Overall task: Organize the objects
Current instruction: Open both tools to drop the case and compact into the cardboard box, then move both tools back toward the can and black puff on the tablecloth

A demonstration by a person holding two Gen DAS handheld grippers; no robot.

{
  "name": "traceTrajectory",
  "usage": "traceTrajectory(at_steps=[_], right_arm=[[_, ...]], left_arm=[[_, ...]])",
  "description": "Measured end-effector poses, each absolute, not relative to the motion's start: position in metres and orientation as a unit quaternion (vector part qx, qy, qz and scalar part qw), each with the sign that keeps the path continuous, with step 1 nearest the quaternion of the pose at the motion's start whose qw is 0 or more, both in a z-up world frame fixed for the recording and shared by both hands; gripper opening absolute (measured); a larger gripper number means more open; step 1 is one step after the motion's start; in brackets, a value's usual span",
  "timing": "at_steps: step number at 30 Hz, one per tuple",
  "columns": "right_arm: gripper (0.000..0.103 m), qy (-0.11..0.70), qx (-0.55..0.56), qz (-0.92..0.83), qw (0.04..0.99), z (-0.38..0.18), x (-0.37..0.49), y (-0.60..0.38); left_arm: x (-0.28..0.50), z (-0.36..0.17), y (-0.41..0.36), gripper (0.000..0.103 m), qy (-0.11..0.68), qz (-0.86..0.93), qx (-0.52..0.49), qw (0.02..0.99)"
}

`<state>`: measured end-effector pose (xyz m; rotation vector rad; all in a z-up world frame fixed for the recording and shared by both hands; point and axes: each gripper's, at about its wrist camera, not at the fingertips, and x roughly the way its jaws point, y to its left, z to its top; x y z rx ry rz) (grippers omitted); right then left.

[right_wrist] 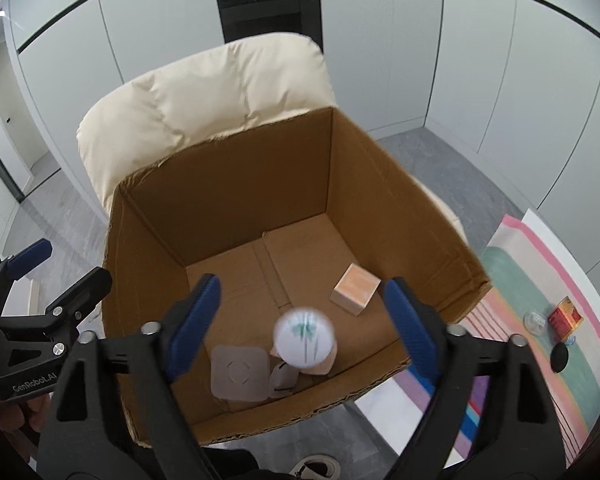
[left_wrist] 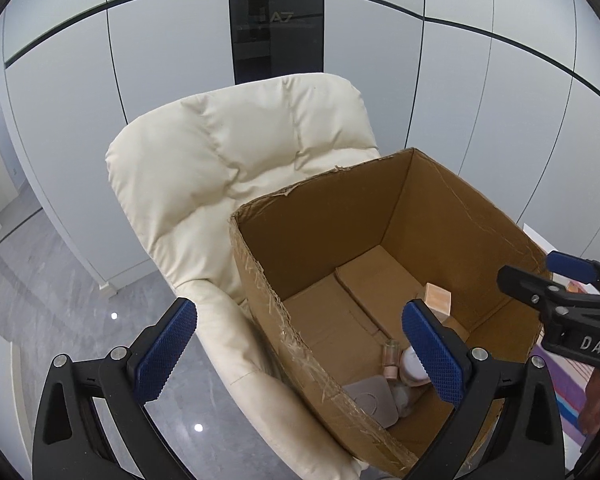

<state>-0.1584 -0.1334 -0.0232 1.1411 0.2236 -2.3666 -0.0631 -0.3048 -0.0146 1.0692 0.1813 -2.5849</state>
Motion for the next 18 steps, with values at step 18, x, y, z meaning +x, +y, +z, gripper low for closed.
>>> traceTrajectory(at_steps=[18], right_arm=[[0.103, 0.056, 0.407, -0.889, 0.204, -0.015, -0.170, -0.083]], left_arm=[[-0.087, -0.014, -0.268, 0.103, 0.054, -0.913, 0.377, 0.144]])
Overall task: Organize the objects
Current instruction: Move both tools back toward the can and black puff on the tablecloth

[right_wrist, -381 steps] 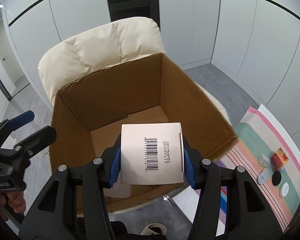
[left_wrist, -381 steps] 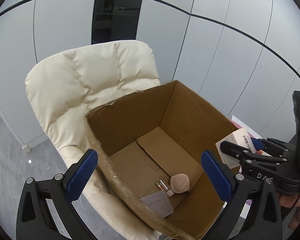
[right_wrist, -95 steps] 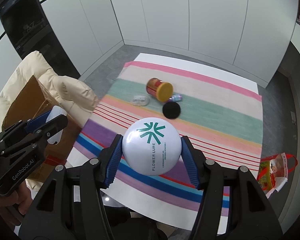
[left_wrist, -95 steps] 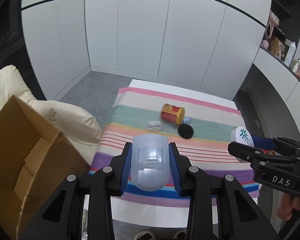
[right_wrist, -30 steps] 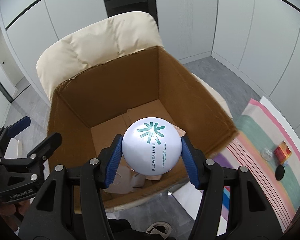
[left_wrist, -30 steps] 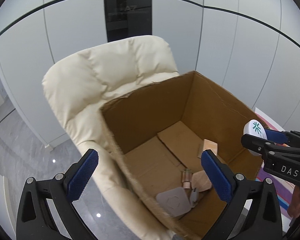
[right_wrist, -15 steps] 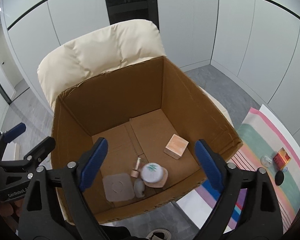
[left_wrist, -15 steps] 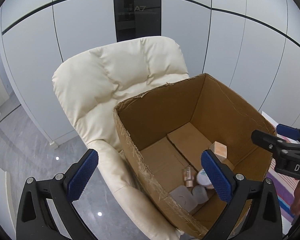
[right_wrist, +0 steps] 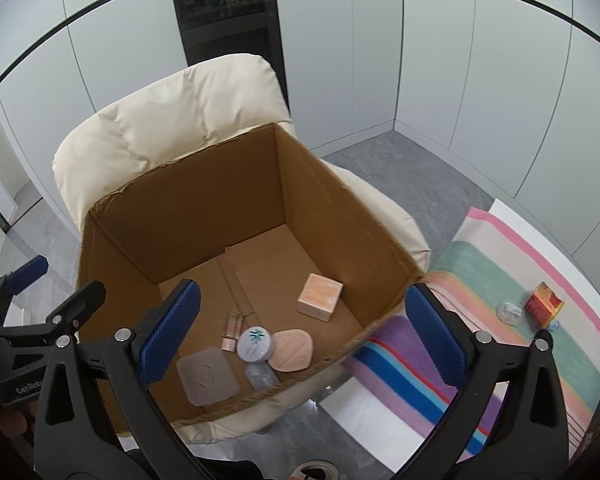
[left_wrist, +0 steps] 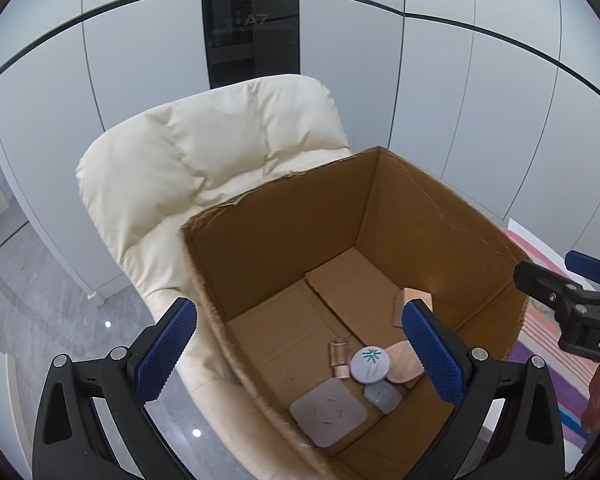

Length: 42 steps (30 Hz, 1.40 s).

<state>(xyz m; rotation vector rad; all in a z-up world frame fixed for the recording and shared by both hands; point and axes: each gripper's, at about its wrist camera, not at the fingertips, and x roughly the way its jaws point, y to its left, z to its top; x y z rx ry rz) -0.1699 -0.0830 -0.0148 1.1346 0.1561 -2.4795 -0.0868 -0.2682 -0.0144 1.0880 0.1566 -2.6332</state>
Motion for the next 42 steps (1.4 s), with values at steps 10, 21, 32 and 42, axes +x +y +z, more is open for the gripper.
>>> traceTrajectory(at_steps=[10, 21, 32, 42], right_arm=[[0.103, 0.047, 0.406, -0.895, 0.178, -0.014, -0.173, -0.044], [0.103, 0.038, 0.408, -0.900, 0.146, -0.014, -0.174, 0.003], [0.103, 0.026, 0.414, -0.903, 0.112, -0.017, -0.174, 0.055], [0.103, 0.012, 0.421, -0.904, 0.076, -0.021, -0.169, 0.105]], left_arm=[[-0.101, -0.010, -0.238, 0.103, 0.050, -0.920, 0.365, 0.131], [-0.117, -0.007, -0.198, 0.103, 0.048, -0.926, 0.359, 0.104], [-0.136, -0.008, -0.151, 0.103, 0.036, -0.929, 0.363, 0.068], [-0.149, -0.007, -0.102, 0.103, 0.024, -0.931, 0.363, 0.031]])
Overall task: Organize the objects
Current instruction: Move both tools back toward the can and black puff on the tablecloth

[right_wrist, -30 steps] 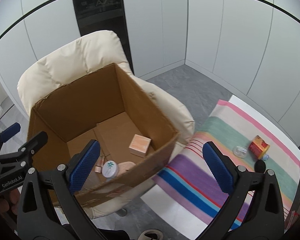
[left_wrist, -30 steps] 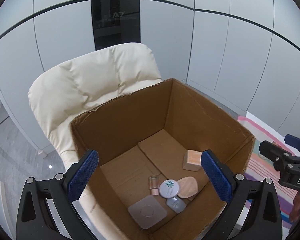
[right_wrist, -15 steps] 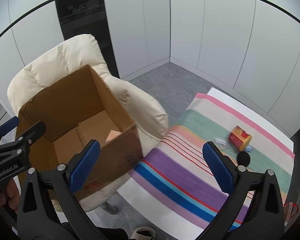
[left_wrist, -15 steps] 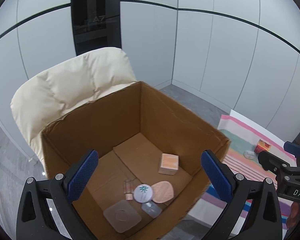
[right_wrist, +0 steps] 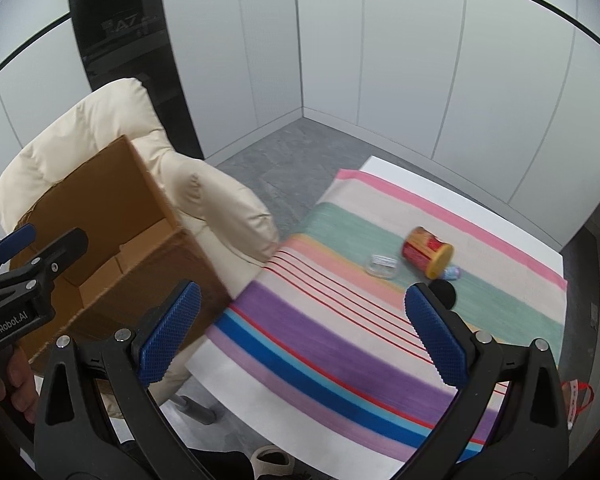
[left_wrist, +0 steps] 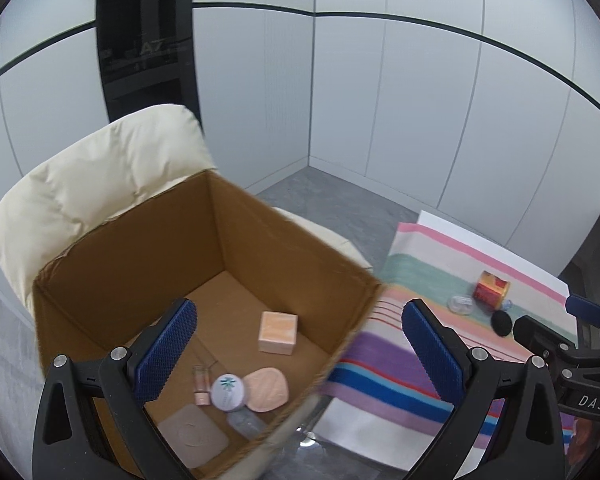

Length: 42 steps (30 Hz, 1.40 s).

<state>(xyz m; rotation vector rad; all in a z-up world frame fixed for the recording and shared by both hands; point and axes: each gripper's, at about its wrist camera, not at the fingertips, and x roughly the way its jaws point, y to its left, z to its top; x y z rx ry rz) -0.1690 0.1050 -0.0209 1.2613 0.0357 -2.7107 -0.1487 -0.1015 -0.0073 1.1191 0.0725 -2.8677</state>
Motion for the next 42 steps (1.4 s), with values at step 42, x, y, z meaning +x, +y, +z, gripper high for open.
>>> traceTrajectory(at_steps=[42], right_arm=[[0.103, -0.045, 0.471, -0.878, -0.075, -0.085, -0.137, 0.320]], left_arm=[[-0.220, -0.092, 0.093, 0.102, -0.033, -0.881, 0.459, -0.110]])
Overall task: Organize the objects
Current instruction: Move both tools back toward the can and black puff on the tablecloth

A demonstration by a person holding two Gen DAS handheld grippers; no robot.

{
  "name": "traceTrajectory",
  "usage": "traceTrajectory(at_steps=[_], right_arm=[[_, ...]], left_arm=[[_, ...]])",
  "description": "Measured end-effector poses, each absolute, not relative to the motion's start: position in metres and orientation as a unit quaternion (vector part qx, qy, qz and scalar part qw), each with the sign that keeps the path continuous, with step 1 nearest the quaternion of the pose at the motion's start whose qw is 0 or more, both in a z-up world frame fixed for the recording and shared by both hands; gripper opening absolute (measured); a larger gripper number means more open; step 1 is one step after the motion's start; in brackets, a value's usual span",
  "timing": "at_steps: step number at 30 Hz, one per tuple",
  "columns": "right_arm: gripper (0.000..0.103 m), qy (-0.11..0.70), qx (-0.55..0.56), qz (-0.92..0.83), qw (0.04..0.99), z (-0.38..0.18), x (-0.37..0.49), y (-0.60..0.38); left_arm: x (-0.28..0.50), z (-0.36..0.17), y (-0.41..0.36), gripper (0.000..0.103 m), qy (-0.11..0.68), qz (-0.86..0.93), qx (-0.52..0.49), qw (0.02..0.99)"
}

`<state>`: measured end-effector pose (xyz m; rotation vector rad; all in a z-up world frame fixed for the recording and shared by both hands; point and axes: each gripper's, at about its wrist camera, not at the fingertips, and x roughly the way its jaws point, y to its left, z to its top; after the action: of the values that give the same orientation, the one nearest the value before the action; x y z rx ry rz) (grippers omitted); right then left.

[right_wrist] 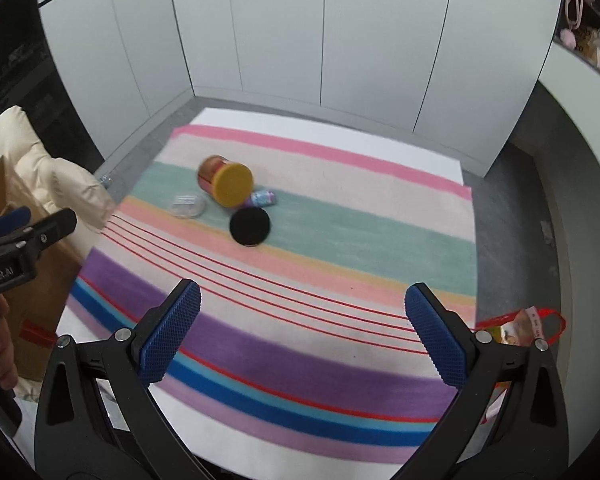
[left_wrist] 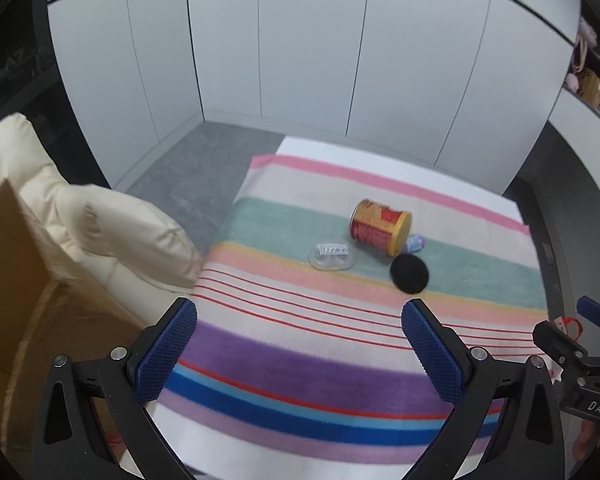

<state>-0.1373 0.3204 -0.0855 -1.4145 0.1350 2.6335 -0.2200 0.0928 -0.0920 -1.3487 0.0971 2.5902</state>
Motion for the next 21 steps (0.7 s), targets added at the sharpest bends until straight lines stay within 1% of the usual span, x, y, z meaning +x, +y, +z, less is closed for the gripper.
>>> traceTrajectory(at_steps=[2, 4, 6, 8, 10, 11, 16, 18, 20, 21], right_arm=[[0.103, 0.054, -0.483, 0.871, 0.072, -0.102, -0.151, 0.325], [0.103, 0.056, -0.492, 0.866, 0.071, -0.116, -0.163, 0.326], [0.099, 0.058, -0.497, 0.863, 0.068, -0.130, -0.175, 0.325], [0.099, 0.061, -0.500, 0.862, 0.061, -0.144, -0.189, 0.323], [0.099, 0.062, -0.505, 0.859, 0.056, -0.156, -0.200, 0.319], [0.098, 0.065, -0.509, 0.857, 0.052, -0.165, -0.207, 0.317], [0.092, 0.068, -0.527, 0.847, 0.033, -0.204, -0.238, 0.305], [0.087, 0.066, -0.531, 0.844, 0.028, -0.219, -0.248, 0.300], [0.086, 0.053, -0.534, 0.843, 0.032, -0.230, -0.257, 0.296], [0.084, 0.034, -0.522, 0.852, 0.037, -0.231, -0.259, 0.292]], left_arm=[[-0.235, -0.110, 0.097, 0.102, 0.027, 0.872, -0.477, 0.108], [-0.248, -0.127, 0.103, 0.098, 0.030, 0.865, -0.489, 0.108], [-0.256, -0.139, 0.107, 0.097, 0.040, 0.861, -0.495, 0.110], [-0.266, -0.153, 0.111, 0.096, 0.048, 0.856, -0.502, 0.109], [-0.272, -0.164, 0.111, 0.091, 0.048, 0.853, -0.508, 0.111], [-0.274, -0.168, 0.111, 0.090, 0.049, 0.852, -0.509, 0.111], [-0.289, -0.191, 0.110, 0.090, 0.052, 0.848, -0.517, 0.105], [-0.294, -0.196, 0.110, 0.090, 0.057, 0.847, -0.518, 0.103], [-0.299, -0.200, 0.110, 0.090, 0.057, 0.846, -0.520, 0.103], [-0.301, -0.202, 0.111, 0.091, 0.057, 0.846, -0.520, 0.104]])
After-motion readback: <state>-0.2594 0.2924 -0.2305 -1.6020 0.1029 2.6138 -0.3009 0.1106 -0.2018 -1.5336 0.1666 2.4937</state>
